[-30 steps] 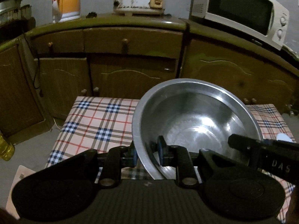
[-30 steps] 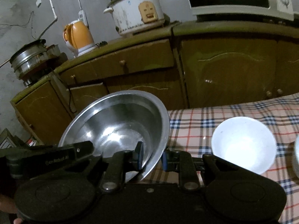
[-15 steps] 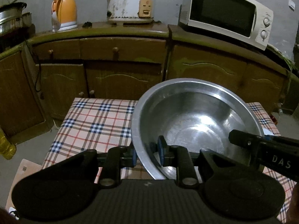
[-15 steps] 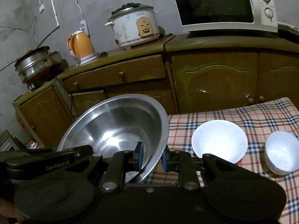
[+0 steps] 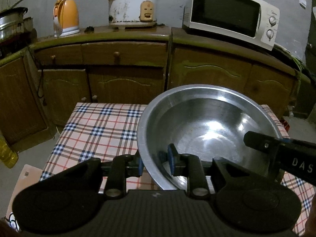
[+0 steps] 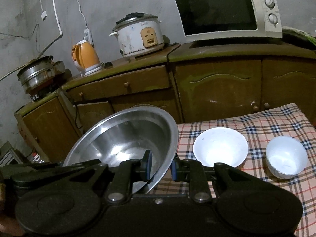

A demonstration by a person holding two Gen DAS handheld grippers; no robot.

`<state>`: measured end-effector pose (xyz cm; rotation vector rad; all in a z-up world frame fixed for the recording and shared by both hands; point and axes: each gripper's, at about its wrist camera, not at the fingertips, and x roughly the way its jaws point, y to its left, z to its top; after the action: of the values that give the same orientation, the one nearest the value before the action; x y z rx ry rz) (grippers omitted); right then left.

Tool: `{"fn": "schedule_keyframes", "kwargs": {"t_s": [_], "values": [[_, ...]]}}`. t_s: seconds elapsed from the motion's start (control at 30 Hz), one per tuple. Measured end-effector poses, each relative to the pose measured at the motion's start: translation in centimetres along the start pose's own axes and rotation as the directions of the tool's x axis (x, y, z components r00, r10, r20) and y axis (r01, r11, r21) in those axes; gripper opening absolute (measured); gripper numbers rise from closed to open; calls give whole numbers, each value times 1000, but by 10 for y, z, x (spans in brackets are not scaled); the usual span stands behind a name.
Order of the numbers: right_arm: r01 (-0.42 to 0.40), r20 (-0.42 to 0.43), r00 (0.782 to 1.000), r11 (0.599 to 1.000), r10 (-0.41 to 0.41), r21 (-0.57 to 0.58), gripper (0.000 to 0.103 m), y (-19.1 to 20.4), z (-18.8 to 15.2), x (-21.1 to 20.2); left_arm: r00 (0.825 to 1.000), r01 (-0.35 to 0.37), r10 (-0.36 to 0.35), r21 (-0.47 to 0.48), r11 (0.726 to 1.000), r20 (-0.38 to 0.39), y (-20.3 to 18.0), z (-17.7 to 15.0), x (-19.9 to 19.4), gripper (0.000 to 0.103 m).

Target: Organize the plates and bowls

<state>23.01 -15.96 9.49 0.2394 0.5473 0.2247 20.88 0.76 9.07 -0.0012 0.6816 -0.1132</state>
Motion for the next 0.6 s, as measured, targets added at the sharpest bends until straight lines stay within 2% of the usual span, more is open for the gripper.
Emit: {"fn": "schedule_keyframes", "kwargs": {"t_s": [0.6], "values": [[18, 46, 999, 1000, -18, -8, 25, -3, -5, -35, 1000, 9, -10, 16, 1000, 18, -15, -14, -21, 26]]}}
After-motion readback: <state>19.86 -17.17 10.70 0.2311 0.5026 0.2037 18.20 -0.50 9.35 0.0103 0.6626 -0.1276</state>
